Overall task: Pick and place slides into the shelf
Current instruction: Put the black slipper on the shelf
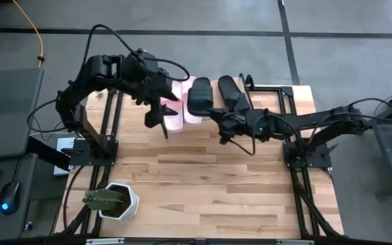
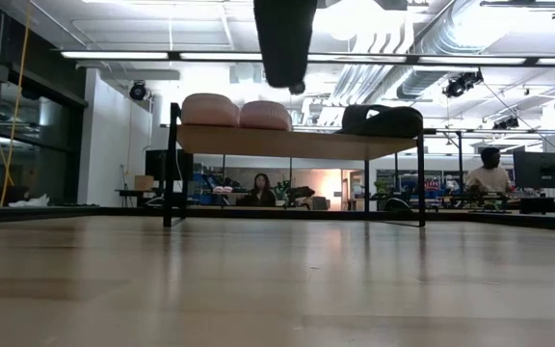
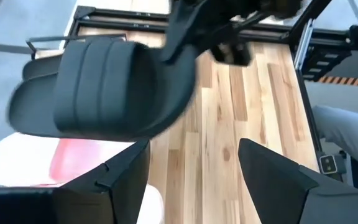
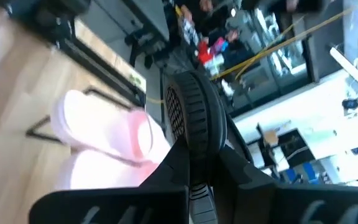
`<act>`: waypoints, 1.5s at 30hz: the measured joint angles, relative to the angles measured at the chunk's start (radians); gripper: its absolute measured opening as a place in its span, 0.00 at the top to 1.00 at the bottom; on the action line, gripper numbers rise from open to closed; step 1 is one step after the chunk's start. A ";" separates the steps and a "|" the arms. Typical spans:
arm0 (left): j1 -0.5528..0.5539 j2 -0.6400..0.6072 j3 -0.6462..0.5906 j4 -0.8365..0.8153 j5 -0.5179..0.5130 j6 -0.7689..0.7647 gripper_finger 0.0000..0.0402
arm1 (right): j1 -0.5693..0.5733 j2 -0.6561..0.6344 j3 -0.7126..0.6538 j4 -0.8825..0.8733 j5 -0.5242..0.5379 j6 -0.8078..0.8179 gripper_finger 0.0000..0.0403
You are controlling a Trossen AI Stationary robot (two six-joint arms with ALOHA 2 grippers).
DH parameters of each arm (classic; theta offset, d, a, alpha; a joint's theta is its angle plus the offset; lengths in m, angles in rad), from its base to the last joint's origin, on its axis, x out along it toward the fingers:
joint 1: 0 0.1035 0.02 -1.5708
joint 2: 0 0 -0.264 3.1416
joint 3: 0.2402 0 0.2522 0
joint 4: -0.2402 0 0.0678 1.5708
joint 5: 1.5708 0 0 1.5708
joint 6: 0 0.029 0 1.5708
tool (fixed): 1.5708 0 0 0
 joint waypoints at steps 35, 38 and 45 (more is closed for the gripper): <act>0.000 -0.001 0.020 -0.056 0.002 0.030 0.42 | -0.292 0.002 -0.002 -0.381 -0.391 0.220 0.99; 0.000 -0.001 0.020 -0.056 0.002 0.030 0.42 | -0.292 0.002 -0.002 -0.387 -0.406 0.220 0.99; 0.000 -0.001 0.020 -0.057 0.002 0.029 0.42 | -0.291 0.002 -0.002 -0.496 -0.456 0.272 0.99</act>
